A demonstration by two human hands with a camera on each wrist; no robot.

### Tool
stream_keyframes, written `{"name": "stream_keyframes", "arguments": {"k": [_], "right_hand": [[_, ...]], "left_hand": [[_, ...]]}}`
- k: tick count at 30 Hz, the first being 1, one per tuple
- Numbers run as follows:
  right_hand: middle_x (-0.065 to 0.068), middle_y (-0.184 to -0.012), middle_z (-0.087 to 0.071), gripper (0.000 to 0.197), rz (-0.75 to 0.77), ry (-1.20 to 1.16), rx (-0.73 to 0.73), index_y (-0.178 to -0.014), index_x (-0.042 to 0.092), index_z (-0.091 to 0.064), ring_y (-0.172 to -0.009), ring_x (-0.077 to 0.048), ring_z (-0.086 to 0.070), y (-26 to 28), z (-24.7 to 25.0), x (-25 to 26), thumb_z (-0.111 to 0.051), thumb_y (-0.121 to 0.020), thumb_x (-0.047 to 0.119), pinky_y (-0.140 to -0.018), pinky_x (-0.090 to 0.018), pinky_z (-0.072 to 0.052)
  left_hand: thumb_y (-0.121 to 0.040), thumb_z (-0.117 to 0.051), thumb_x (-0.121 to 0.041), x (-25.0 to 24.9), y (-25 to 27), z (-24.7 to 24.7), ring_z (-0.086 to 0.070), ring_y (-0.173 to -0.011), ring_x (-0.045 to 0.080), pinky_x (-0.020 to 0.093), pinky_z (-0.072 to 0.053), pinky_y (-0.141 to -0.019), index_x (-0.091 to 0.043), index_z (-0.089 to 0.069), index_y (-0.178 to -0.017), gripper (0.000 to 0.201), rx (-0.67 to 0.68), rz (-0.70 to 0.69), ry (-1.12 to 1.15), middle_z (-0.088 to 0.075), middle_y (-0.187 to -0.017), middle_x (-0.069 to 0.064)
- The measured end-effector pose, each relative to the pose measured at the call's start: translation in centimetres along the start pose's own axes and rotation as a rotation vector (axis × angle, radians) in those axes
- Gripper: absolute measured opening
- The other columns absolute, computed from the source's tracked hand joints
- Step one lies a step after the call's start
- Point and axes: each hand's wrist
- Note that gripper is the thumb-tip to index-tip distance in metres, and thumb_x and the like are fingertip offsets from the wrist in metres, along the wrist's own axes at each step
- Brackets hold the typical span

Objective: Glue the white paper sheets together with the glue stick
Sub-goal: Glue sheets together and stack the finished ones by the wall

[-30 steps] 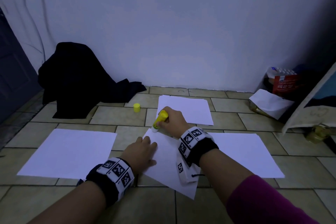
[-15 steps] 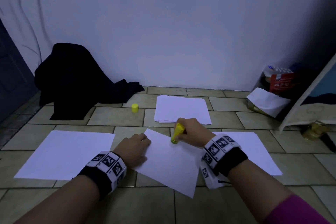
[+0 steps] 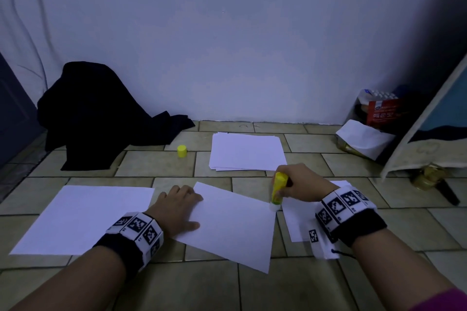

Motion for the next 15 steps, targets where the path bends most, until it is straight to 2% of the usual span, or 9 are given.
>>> {"name": "stream_keyframes", "arguments": {"k": [3,4,6,9,11,13,15], "right_hand": [[-0.011,-0.085,-0.068,0.017,-0.053,-0.527,-0.262,-0.087,0.006,-0.062,-0.071,-0.023,-0.068,-0.4,0.4,0.1,-0.075,-0.076,0.004,-0.069,-0.033,-0.057],[-0.014,-0.09,-0.068,0.017,-0.074,-0.732,-0.34,-0.086,0.005,-0.06,-0.071,-0.024,-0.069,-0.6,0.4,0.5,-0.074,-0.077,0.001,-0.07,-0.034,-0.059],[-0.018,-0.095,-0.066,0.015,-0.09,-1.064,-0.384,-0.085,0.003,-0.054,-0.074,-0.027,-0.071,-1.1,0.0,1.7,-0.068,-0.082,-0.002,-0.071,-0.03,-0.059],[-0.02,-0.093,-0.062,0.006,-0.115,-1.487,-0.258,-0.086,0.0,-0.053,-0.074,-0.024,-0.072,-2.4,-0.9,3.7,-0.055,-0.091,-0.002,-0.07,-0.026,-0.059],[-0.017,-0.094,-0.062,0.012,-0.167,-1.662,-0.099,-0.097,-0.004,-0.056,-0.07,-0.02,-0.07,-3.4,-1.7,4.7,-0.05,-0.095,0.006,-0.065,-0.026,-0.059],[-0.011,-0.09,-0.064,0.017,-0.189,-1.608,0.041,-0.1,0.001,-0.06,-0.068,-0.016,-0.066,-4.5,-2.7,5.8,-0.048,-0.097,0.013,-0.061,-0.025,-0.056],[-0.007,-0.091,-0.065,0.016,-0.166,-1.424,0.098,-0.102,0.004,-0.062,-0.074,-0.015,-0.062,-5.8,-3.7,7.0,-0.05,-0.097,0.012,-0.066,-0.026,-0.054]], "left_hand": [[-0.097,-0.045,-0.048,0.7,0.3,-0.2,-0.025,-0.134,0.018,0.034,-0.025,-0.106,-0.033,-0.026,-0.149,0.057,-0.029,-0.012,0.016,-0.027,-0.149,-0.002],[-0.097,-0.045,-0.047,0.8,0.4,-0.2,-0.024,-0.135,0.019,0.034,-0.025,-0.106,-0.034,-0.026,-0.149,0.057,-0.03,-0.012,0.013,-0.027,-0.149,-0.001],[-0.095,-0.048,-0.047,0.9,0.7,-0.5,-0.02,-0.138,0.021,0.035,-0.024,-0.109,-0.036,-0.024,-0.15,0.061,-0.019,0.005,0.006,-0.019,-0.151,0.002],[-0.097,-0.046,-0.044,0.9,0.8,-1.1,-0.006,-0.146,0.021,0.036,-0.016,-0.116,-0.032,-0.016,-0.153,0.064,0.014,0.006,0.054,-0.001,-0.159,0.003],[-0.101,-0.04,-0.039,0.7,0.9,-1.7,0.002,-0.149,0.019,0.039,-0.006,-0.119,-0.024,-0.003,-0.155,0.066,0.069,0.014,0.106,0.008,-0.161,0.001],[-0.104,-0.033,-0.036,0.7,0.9,-2.4,0.01,-0.148,0.017,0.041,0.001,-0.119,-0.015,0.008,-0.154,0.068,0.11,0.036,0.127,0.016,-0.161,0.001],[-0.105,-0.03,-0.034,0.8,0.7,-2.7,0.017,-0.147,0.017,0.041,0.007,-0.118,-0.011,0.016,-0.151,0.069,0.14,0.042,0.148,0.022,-0.159,0.001]]}}
Point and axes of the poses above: each hand's wrist, its own y-axis away from the middle knuckle, its own z-axis out of the back of the hand, x = y × z
